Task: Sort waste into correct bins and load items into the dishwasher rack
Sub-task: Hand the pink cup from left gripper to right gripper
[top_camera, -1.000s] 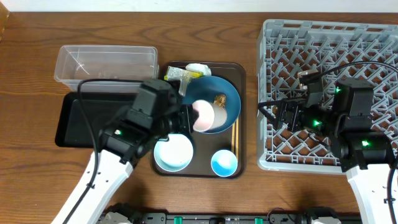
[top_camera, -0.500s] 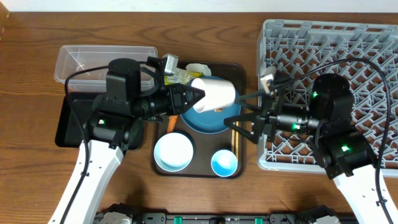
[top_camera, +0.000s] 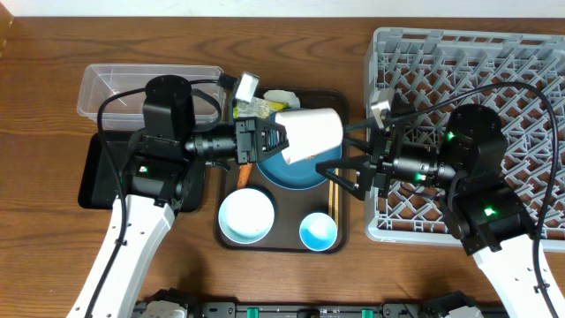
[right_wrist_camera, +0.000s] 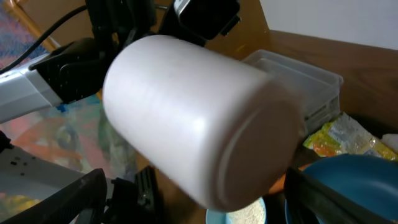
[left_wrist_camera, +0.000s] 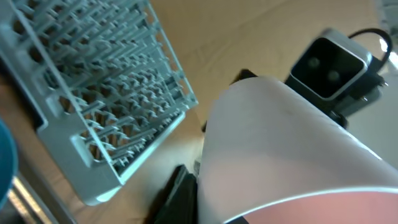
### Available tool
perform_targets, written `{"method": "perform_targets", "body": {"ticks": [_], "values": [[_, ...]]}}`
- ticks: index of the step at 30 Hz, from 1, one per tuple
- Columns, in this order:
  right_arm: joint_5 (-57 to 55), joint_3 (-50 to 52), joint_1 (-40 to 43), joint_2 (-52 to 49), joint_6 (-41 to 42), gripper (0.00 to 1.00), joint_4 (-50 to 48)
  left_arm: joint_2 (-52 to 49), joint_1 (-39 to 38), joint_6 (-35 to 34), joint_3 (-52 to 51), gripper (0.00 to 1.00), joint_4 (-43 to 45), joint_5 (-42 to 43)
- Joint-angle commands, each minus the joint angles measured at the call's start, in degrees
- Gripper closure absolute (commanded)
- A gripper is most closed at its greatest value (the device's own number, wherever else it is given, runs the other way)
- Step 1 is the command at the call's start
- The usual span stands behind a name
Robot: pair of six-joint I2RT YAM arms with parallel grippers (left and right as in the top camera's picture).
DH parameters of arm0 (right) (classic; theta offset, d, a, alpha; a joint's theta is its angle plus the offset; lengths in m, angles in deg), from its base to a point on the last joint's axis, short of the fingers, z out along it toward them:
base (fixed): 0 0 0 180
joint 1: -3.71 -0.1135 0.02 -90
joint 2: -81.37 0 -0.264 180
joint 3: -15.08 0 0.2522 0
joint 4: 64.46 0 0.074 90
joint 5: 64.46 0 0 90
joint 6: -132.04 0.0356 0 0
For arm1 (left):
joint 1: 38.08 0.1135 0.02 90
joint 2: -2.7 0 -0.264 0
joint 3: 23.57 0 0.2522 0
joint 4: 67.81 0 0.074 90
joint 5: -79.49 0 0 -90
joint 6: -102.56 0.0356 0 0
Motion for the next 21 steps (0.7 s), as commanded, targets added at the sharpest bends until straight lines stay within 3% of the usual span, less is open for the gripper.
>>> {"method": "perform_targets", "body": {"ticks": [1, 5, 11, 21], "values": [[0.0, -1.0, 0.7, 0.4, 0.7, 0.17, 0.8, 0.2, 0.2, -1.3, 1.5, 0.94, 1.0, 3.3], [1.6, -1.0, 3.4, 0.6, 0.2, 0.16, 1.5, 0.2, 2.5, -2.4, 1.5, 0.94, 3.7, 6.1], [12.8, -1.0, 8.8, 0.9, 0.3, 0.12, -4.2, 0.0, 5.7, -1.9, 1.5, 0.94, 4.2, 13.4], [11.7, -1.0, 2.6, 0.7, 0.3, 0.08, -8.3, -1.3, 2.5, -1.6, 1.4, 0.94, 4.7, 15.7]]}}
